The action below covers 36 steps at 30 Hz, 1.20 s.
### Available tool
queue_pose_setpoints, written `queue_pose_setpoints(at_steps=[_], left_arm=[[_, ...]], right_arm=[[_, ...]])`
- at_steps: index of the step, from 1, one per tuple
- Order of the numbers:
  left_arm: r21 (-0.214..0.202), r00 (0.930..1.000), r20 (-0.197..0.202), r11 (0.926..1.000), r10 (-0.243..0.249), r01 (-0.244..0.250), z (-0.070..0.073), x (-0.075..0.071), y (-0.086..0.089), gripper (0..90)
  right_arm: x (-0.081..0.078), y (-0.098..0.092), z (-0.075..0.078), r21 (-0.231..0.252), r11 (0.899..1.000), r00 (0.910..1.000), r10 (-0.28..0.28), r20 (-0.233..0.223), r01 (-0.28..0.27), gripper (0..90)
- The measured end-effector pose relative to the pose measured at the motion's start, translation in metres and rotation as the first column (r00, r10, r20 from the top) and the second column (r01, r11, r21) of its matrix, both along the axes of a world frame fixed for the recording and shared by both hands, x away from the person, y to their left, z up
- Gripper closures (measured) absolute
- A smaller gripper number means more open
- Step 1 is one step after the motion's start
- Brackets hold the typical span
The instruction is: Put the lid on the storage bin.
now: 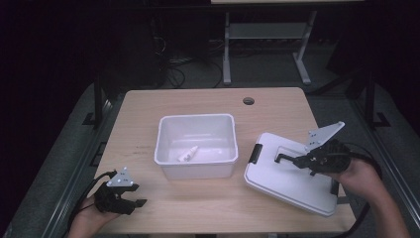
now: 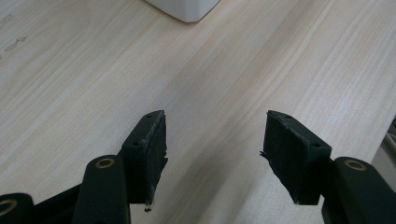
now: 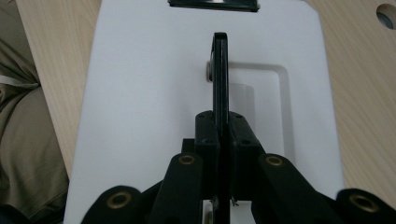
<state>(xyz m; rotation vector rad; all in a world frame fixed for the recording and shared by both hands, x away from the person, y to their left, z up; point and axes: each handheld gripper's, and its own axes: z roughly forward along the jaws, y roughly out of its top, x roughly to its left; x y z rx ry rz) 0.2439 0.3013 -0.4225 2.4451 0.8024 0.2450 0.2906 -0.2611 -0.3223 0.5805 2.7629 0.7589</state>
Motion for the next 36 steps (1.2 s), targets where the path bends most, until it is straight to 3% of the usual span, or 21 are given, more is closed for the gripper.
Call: queue_pose_setpoints(at_steps=[21,36], left_arm=[[-0.001,1.0000,0.004,1.0000,-0.004,0.004,0.002,0.000,0.001,36.8],[-0.004,1.0000,-0.002,1.0000,-0.004,0.004,0.002,0.000,0.002,35.7]], right_arm=[[0.002,0.003,0.022,-0.011,1.000,0.9998,0.018,0.001,-0.018,84.3],[0.004,0.012,0.048,-0.014,0.999,0.9988,0.043,0.023,-0.042,84.3]])
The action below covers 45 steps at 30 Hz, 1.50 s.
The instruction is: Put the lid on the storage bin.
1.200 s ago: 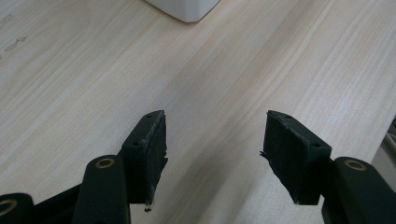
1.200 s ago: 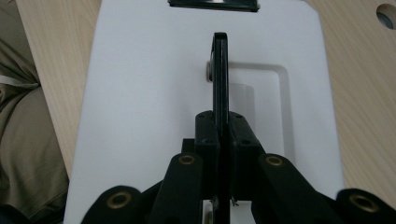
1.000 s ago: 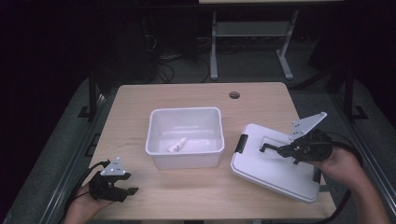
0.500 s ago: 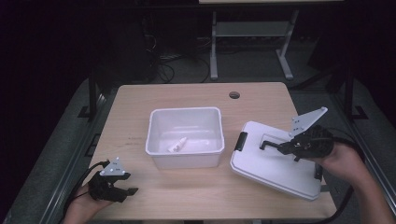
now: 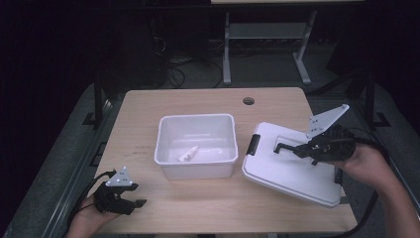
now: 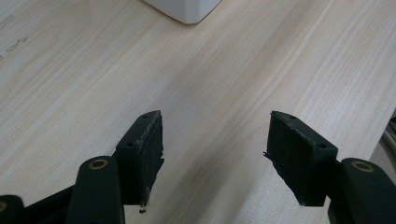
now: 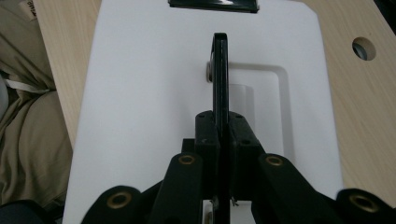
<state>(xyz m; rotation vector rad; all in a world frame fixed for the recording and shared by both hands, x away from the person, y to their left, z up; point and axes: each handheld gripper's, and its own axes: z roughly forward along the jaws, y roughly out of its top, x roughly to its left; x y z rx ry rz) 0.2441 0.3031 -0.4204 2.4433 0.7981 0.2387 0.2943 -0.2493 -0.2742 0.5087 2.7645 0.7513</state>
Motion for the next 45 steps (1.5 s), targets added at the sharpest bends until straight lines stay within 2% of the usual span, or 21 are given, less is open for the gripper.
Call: queue_pose_setpoints(at_steps=[20,40,45], left_arm=[[0.001,1.0000,0.001,1.0000,-0.004,0.004,0.000,-0.001,0.001,35.3],[-0.022,1.0000,0.000,0.9997,0.009,-0.009,0.002,-0.001,0.006,35.1],[-0.021,1.0000,0.003,0.9997,0.009,-0.009,0.002,-0.002,0.006,35.0]], right_arm=[[0.003,0.017,0.034,0.006,0.999,0.9989,0.043,0.020,-0.043,84.3],[0.019,0.057,0.057,0.004,0.992,0.9913,0.127,0.035,-0.127,84.3],[0.024,0.070,0.058,0.002,0.989,0.9883,0.150,0.029,-0.150,84.3]])
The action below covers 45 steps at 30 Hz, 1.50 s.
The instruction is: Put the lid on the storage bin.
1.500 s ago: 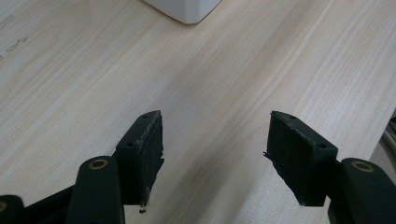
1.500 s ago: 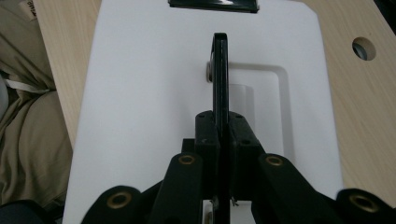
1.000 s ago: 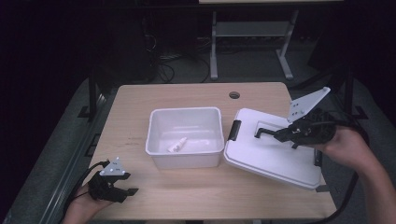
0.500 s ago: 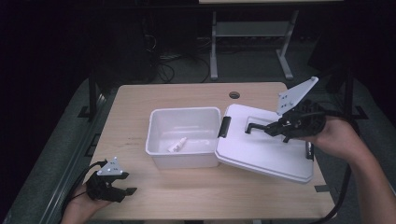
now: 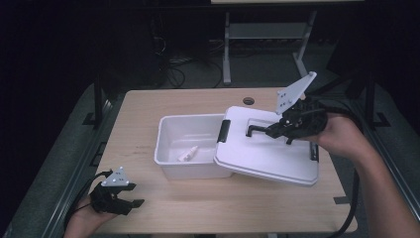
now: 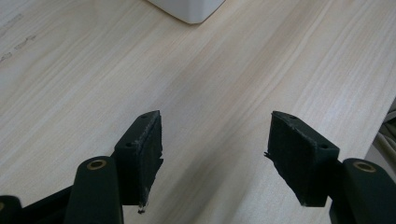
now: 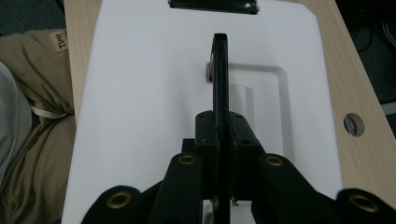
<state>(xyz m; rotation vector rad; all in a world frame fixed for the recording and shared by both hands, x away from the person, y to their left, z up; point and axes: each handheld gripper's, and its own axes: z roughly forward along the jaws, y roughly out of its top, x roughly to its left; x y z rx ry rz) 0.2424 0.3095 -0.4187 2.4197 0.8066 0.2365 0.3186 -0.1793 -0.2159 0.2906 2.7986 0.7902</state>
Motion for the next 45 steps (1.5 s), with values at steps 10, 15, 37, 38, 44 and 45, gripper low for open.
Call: queue_pose_setpoints(at_steps=[10,15,37,38,44,45], left_arm=[[-0.002,0.9999,-0.001,0.9999,-0.013,0.013,0.000,0.000,-0.001,34.9],[-0.007,1.0000,-0.005,1.0000,-0.007,0.007,-0.001,0.000,-0.001,34.2],[-0.021,1.0000,-0.004,0.9998,-0.001,0.001,-0.001,-0.001,0.005,34.0],[-0.021,1.0000,-0.005,0.9998,-0.003,0.002,-0.001,-0.001,0.005,34.0],[-0.021,1.0000,-0.004,0.9998,-0.007,0.007,-0.001,-0.002,0.004,34.0],[-0.021,1.0000,-0.003,0.9998,-0.008,0.008,-0.001,-0.002,0.004,34.0]], right_arm=[[0.012,0.026,0.001,0.010,0.999,0.9990,0.045,0.001,-0.045,84.3],[0.017,0.034,0.001,0.012,0.998,0.9984,0.056,-0.002,-0.056,84.2],[0.037,0.083,-0.005,0.028,0.990,0.9898,0.142,-0.016,-0.141,84.3],[0.038,0.085,-0.006,0.030,0.989,0.9896,0.143,-0.017,-0.142,84.3],[0.042,0.096,-0.009,0.031,0.986,0.9859,0.166,-0.019,-0.165,84.3],[0.043,0.098,-0.009,0.033,0.985,0.9857,0.167,-0.020,-0.167,84.3]])
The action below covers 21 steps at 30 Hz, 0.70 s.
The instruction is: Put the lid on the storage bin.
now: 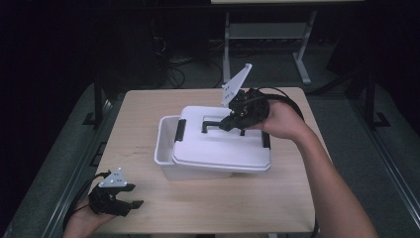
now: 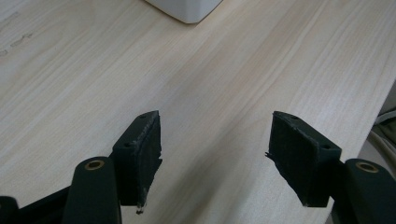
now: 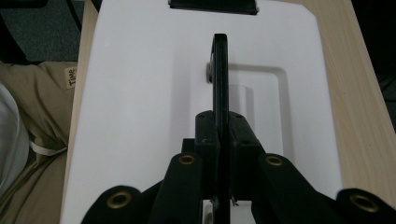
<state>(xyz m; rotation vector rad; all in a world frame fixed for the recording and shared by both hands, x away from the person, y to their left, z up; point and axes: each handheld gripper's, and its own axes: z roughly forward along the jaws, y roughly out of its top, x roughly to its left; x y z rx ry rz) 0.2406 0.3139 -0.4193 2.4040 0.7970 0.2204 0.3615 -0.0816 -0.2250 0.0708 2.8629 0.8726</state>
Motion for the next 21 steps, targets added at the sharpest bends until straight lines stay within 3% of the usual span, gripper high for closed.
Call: queue_pose_setpoints(at_steps=[7,21], left_arm=[[-0.005,1.0000,0.004,1.0000,0.003,-0.003,0.001,0.000,0.002,34.0],[-0.018,1.0000,0.004,0.9998,0.009,-0.009,0.001,-0.001,0.005,34.0]], right_arm=[[0.007,0.013,-0.004,0.018,1.000,0.9998,0.017,-0.008,-0.017,84.3],[0.025,0.048,-0.020,0.008,0.998,0.9975,0.062,-0.034,-0.062,84.3]])
